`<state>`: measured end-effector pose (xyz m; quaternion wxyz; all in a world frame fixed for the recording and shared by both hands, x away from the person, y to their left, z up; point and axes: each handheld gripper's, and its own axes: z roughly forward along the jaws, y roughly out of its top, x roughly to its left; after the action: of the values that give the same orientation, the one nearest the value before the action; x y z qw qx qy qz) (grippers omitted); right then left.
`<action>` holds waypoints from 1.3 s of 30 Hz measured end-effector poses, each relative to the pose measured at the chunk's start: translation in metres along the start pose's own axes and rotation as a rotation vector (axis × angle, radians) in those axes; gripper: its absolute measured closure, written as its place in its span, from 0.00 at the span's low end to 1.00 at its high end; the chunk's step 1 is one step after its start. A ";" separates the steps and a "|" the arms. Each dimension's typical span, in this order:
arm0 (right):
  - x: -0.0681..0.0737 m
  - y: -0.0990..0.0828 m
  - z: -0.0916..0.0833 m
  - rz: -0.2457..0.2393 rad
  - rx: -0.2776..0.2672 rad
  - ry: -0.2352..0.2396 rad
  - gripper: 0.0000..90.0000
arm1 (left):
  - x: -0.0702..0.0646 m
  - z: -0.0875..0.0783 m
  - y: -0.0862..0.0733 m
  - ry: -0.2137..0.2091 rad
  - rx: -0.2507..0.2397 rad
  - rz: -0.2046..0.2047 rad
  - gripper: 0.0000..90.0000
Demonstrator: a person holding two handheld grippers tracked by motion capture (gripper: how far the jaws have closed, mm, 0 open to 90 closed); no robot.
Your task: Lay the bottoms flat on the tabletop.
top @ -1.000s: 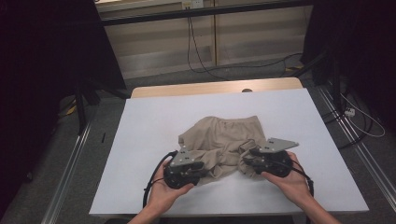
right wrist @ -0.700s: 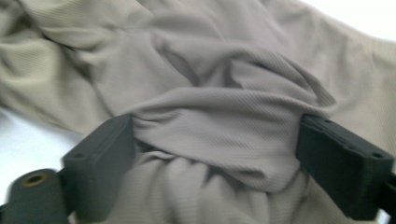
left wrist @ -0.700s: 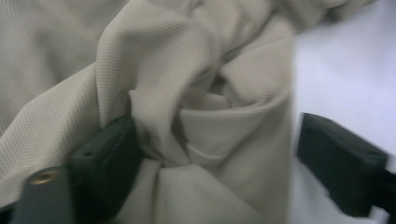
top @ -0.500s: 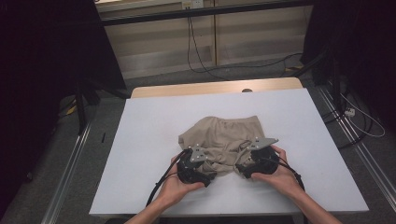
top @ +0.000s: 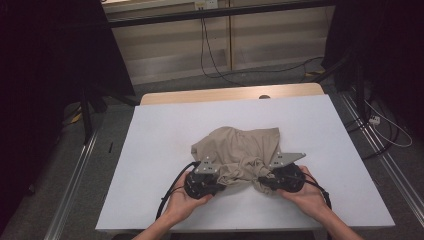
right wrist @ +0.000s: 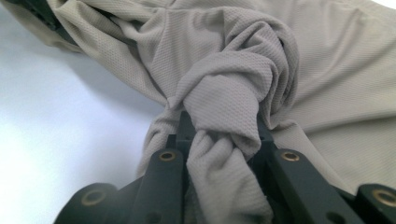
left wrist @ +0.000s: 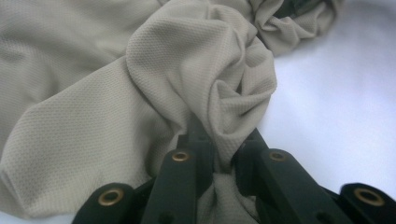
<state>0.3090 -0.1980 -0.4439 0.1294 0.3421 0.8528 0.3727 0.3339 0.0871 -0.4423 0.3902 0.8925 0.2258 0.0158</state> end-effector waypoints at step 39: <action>-0.028 -0.002 -0.052 0.181 -0.177 -0.128 0.45 | 0.070 -0.006 0.023 0.282 -0.076 -0.082 0.43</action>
<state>0.3037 -0.2461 -0.4105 0.1791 0.4277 0.7724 0.4341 0.4043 0.1063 -0.4324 0.3885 0.8560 0.3138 0.1335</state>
